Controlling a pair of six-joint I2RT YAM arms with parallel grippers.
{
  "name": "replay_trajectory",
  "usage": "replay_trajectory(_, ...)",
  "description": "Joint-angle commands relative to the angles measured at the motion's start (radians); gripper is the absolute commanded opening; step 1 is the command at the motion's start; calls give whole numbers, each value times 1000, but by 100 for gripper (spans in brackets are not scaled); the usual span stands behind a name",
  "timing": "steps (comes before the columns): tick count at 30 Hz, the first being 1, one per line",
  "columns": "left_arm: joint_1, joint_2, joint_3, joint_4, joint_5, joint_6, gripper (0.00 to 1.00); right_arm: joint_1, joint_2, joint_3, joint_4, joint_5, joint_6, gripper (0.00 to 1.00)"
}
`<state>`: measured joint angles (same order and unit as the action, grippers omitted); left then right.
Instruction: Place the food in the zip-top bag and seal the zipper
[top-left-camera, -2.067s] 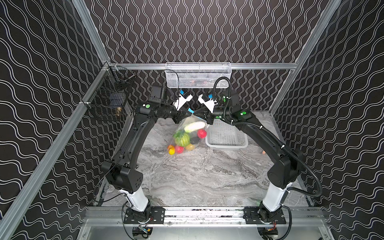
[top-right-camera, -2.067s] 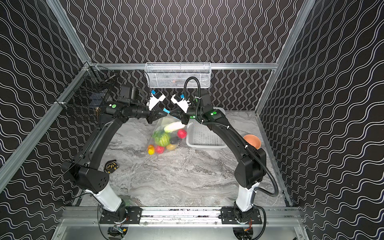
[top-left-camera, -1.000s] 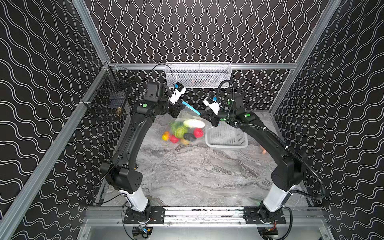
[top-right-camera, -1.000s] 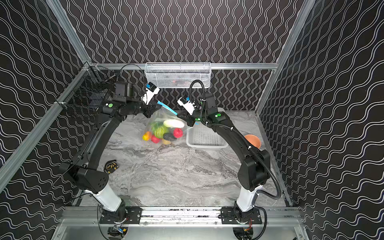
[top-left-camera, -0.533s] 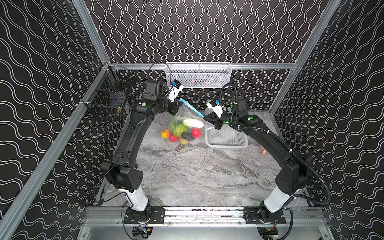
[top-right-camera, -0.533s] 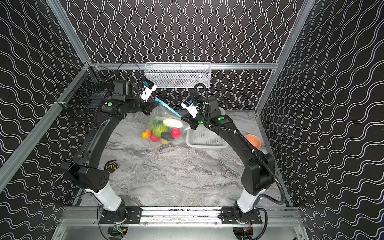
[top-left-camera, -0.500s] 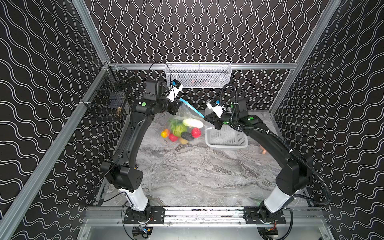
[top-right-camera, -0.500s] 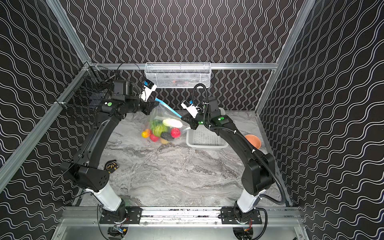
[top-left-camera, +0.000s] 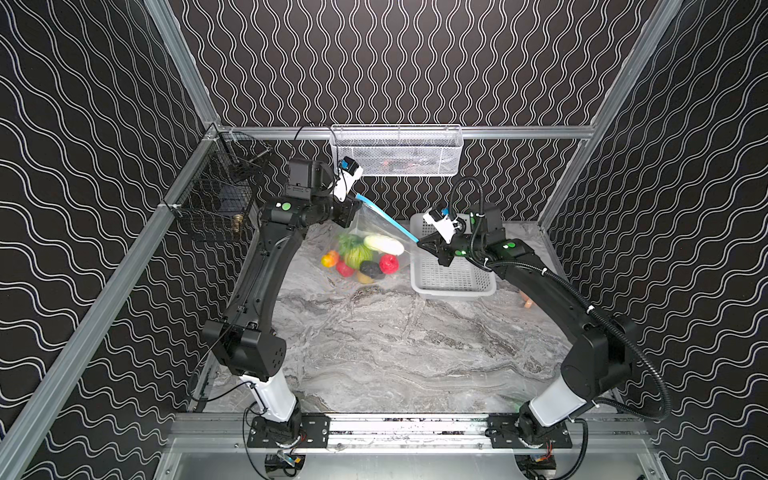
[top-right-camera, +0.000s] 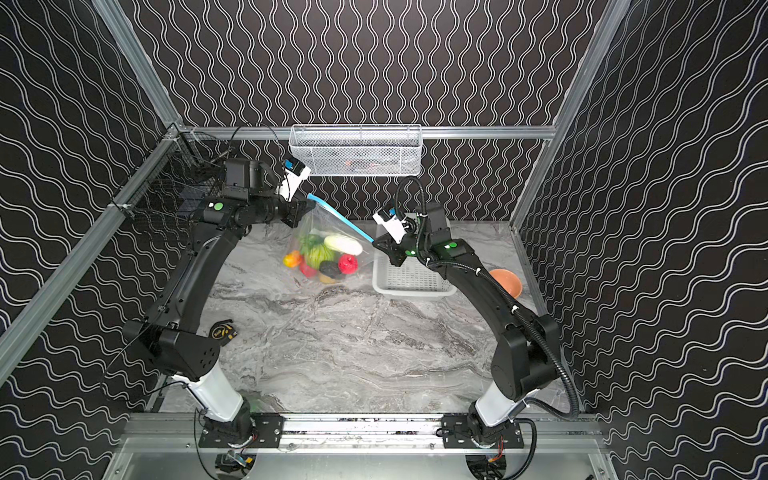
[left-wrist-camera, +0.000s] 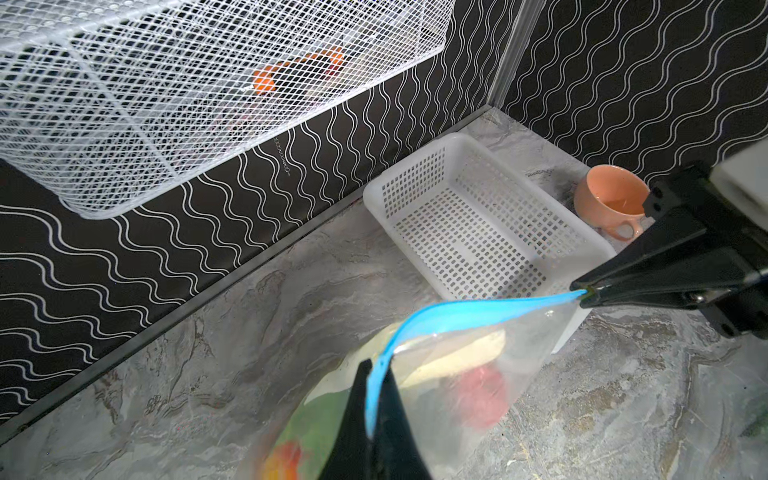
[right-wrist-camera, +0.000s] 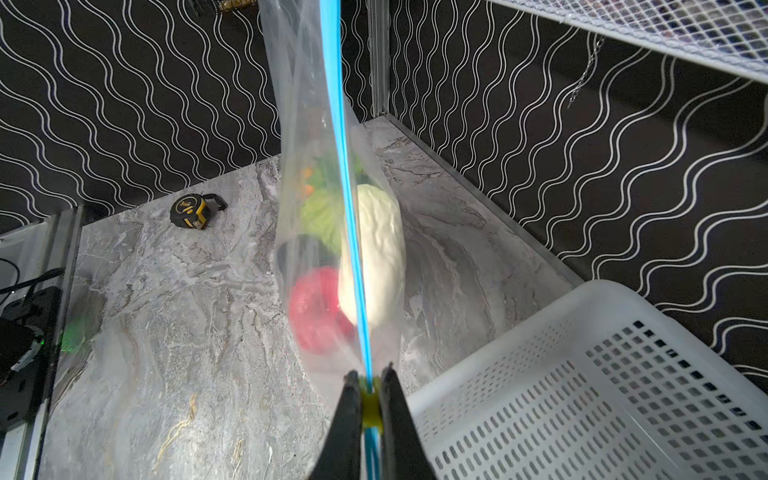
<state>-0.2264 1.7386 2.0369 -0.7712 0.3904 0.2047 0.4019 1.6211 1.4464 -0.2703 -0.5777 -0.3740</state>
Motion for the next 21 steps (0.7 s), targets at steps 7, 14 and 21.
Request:
replay_trajectory(7,11,-2,24,86,-44,-25,0,-8,-38,-50,-35,37,12,7)
replay_trajectory(14,12,5,49,70,-42,-22,0,-9,-35,-79,-35,39,10,6)
replay_trajectory(21,13,8,60,66,-49,-21,0,-9,-22,-109,18,19,57,0)
